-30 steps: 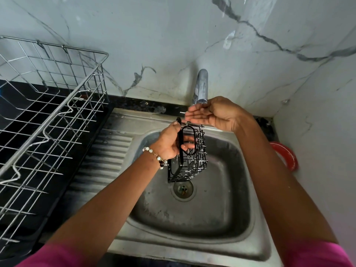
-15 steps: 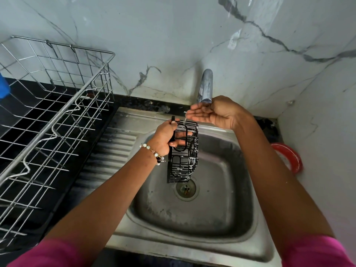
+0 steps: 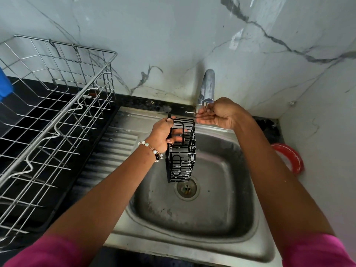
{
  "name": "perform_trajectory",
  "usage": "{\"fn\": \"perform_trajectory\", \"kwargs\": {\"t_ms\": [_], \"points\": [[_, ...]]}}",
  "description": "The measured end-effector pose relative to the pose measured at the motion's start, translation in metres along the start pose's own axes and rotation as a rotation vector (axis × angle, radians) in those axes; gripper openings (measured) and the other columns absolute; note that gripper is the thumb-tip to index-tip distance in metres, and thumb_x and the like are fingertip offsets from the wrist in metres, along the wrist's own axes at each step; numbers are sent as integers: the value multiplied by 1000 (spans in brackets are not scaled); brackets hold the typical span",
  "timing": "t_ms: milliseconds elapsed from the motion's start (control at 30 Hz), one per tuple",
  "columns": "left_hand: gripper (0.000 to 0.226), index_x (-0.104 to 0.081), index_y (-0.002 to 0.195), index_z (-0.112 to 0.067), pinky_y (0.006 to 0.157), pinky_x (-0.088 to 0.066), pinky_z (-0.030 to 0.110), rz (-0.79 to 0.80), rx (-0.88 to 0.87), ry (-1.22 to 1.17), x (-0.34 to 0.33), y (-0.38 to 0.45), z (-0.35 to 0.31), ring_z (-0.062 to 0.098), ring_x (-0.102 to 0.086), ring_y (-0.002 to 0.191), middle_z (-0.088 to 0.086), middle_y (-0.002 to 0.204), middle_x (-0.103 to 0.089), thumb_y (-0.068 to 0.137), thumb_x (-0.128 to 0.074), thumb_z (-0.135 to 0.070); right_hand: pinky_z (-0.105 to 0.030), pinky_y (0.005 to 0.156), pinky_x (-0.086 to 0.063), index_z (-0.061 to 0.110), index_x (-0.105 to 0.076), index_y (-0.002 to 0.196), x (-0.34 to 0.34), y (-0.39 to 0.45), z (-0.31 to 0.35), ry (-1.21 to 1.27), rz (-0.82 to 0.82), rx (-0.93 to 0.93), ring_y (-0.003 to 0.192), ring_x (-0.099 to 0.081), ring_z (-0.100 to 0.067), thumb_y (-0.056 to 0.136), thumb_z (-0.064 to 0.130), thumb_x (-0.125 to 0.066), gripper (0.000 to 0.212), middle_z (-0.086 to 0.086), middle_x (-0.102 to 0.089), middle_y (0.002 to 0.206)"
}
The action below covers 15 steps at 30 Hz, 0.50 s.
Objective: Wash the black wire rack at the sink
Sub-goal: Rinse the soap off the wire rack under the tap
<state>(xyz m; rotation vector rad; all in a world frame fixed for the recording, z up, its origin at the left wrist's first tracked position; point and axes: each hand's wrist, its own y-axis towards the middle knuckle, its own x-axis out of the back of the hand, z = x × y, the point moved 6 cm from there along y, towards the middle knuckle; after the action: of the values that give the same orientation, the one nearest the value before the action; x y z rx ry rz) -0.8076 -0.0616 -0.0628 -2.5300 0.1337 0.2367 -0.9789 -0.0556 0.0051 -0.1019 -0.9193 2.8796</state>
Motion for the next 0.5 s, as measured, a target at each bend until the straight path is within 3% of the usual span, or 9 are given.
{"fn": "perform_trajectory", "kwargs": {"t_ms": [167, 300, 400, 500], "points": [[22, -55, 110, -18, 28, -21, 15, -10, 6, -13, 2, 0, -1, 18, -62, 40, 17, 81, -70, 105, -33, -19, -37, 75, -58, -11, -59, 97, -5, 0, -1, 25, 69, -5, 94, -66, -34, 96, -10, -26, 33, -29, -63, 100], [22, -54, 109, -17, 28, -21, 15, 1, -5, -25, -3, 2, -4, 19, -65, 43, 13, 72, -72, 106, -32, -18, -40, 81, -56, -15, -57, 106, -8, -3, 0, 32, 141, -12, 100, -64, -37, 96, -11, -26, 33, -30, -64, 102], [22, -52, 113, -18, 29, -20, 15, 6, -3, -46, -6, 4, -5, 22, -66, 47, 12, 71, -72, 106, -31, -20, -37, 76, -57, -11, -59, 96, -3, -6, 2, -46, 62, -1, 92, -66, -32, 97, -8, -30, 29, -26, -64, 96], [23, -51, 116, -17, 29, -22, 15, 12, -9, -75, -10, 6, -6, 24, -69, 55, 14, 76, -72, 106, -30, -19, -38, 78, -57, -12, -59, 97, -6, -7, 3, -21, 109, -4, 93, -66, -33, 95, -11, -26, 33, -25, -65, 93]]}}
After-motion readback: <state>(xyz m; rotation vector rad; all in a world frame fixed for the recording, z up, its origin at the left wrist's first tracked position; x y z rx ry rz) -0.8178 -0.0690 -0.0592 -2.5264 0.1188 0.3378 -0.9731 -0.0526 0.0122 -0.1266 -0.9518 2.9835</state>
